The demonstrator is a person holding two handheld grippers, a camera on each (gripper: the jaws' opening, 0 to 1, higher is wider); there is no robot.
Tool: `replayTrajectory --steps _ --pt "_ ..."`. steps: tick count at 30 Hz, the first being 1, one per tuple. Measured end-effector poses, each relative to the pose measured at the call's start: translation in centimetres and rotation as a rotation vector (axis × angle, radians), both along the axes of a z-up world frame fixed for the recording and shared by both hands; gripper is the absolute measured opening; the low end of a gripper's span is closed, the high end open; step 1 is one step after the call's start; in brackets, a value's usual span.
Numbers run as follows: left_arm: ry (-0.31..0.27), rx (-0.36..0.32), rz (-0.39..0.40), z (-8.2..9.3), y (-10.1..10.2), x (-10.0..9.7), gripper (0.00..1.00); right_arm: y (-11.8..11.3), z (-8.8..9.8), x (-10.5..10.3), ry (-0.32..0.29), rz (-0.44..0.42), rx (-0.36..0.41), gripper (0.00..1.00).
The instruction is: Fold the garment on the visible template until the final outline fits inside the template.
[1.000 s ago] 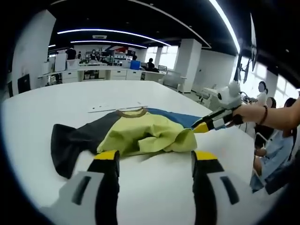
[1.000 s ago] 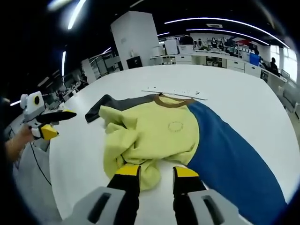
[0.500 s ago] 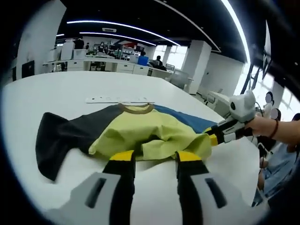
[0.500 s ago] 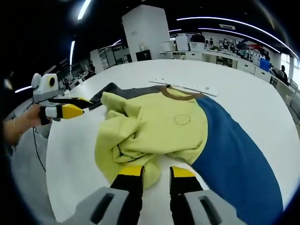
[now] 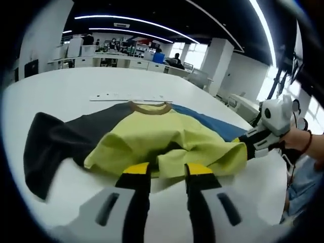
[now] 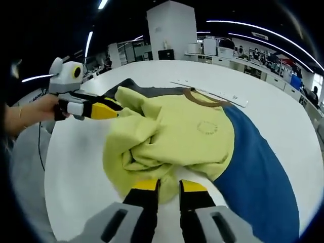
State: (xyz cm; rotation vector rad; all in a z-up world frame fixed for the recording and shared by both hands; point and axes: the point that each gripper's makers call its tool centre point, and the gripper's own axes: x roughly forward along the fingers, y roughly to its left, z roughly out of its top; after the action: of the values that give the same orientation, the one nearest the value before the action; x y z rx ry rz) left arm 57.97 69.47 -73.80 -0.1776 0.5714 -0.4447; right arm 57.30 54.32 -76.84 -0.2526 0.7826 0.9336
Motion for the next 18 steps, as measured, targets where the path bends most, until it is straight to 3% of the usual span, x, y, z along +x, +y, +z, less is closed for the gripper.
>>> replayTrajectory --steps 11,18 --pt "0.047 -0.023 -0.004 -1.0 -0.3 0.2 0.07 -0.2 0.4 0.5 0.062 -0.055 0.061 0.10" --pt "0.071 -0.034 -0.026 -1.6 -0.8 0.1 0.02 0.2 -0.4 0.3 0.049 -0.033 -0.005 0.09"
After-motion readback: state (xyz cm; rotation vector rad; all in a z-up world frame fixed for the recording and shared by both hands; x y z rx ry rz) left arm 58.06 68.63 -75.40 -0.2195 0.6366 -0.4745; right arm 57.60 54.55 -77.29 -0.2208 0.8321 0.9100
